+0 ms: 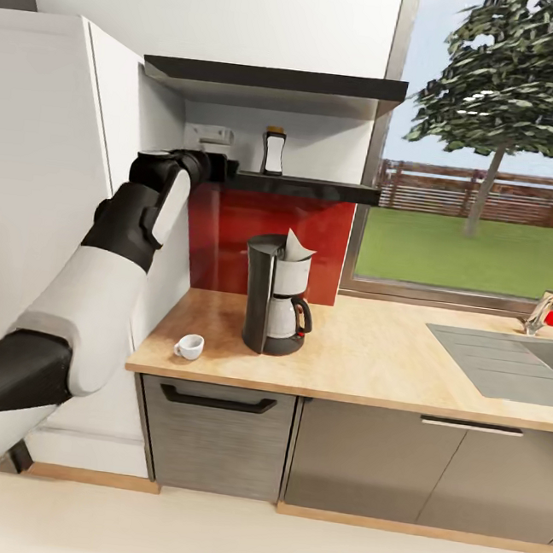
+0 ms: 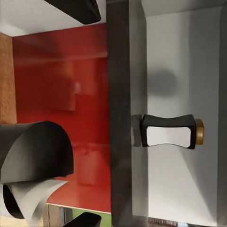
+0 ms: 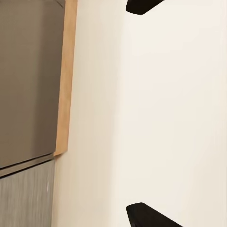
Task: Set up a coffee station on the kitchen countertop: keep the coffee maker on the countertop, move the bottle of coffee from the kitchen shelf to the counter next to the coffee maker, place a paper coffee filter on top of the coffee maker, put the saucer next to the coffee maker with the coffee cup on the saucer, and place the electric kettle next to the coffee maker.
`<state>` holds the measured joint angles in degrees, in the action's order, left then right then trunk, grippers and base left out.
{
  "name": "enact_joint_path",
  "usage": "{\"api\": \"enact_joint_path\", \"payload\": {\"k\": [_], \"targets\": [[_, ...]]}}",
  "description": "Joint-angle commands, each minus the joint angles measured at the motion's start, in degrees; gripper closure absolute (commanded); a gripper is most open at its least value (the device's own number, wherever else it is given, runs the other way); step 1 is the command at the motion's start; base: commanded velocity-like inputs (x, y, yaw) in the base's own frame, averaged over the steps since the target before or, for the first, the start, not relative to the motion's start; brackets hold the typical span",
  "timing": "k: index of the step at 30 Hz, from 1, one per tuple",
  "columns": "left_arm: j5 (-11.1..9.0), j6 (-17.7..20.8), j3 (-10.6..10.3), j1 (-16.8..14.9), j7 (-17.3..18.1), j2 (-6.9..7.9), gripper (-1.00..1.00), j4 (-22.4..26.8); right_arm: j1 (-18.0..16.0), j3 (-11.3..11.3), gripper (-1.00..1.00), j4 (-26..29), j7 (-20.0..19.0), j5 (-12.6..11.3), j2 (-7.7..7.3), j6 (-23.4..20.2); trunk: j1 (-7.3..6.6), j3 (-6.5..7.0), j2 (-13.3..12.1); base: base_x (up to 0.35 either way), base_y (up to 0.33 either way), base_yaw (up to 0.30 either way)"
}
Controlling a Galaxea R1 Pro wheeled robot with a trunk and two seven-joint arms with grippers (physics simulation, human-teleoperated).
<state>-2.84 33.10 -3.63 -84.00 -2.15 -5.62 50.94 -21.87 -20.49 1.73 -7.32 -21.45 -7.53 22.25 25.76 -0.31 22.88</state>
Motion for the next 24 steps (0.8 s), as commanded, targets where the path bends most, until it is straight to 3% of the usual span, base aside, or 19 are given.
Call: {"api": "enact_joint_path", "payload": {"k": [1, 6, 13, 19, 24], "targets": [[-0.3, 0.2, -0.1, -0.6, -0.2, 0.01, -1.0, -0.6, 0.0, -0.2, -1.0, -0.1, -0.4, -0.6, 0.0, 0.2, 0.03, -0.04, 0.0, 0.0, 0.0, 0.0], [-0.4, 0.2, 0.1, -3.6, -0.2, -0.01, -1.0, -4.1, 0.0, -0.3, -1.0, -0.1, -0.4, -0.6, -0.03, 0.2, 0.03, -0.04, 0.0, 0.0, 0.0, 0.0], [0.2, -0.1, 0.0, -3.7, -0.6, -0.61, -1.0, -4.7, 0.0, -0.3, -1.0, -0.1, -0.4, -0.6, -0.03, 0.1, 0.03, -0.04, 0.0, 0.0, 0.0, 0.0], [0.0, -0.2, -0.2, -3.8, -5.5, -0.93, -1.0, -4.9, 0.0, -0.5, -1.0, -0.3, 2.2, -0.2, -0.09, -1.4, 0.03, -0.04, 0.0, 0.01, 0.0, 0.0], [0.0, -0.2, -0.3, -4.1, -7.0, -1.06, -1.0, -4.9, 2.7, -0.4, -1.0, -0.4, 5.0, -0.2, -0.24, -14.5, 0.03, -0.04, 0.0, 0.15, 0.0, 0.0]]}}
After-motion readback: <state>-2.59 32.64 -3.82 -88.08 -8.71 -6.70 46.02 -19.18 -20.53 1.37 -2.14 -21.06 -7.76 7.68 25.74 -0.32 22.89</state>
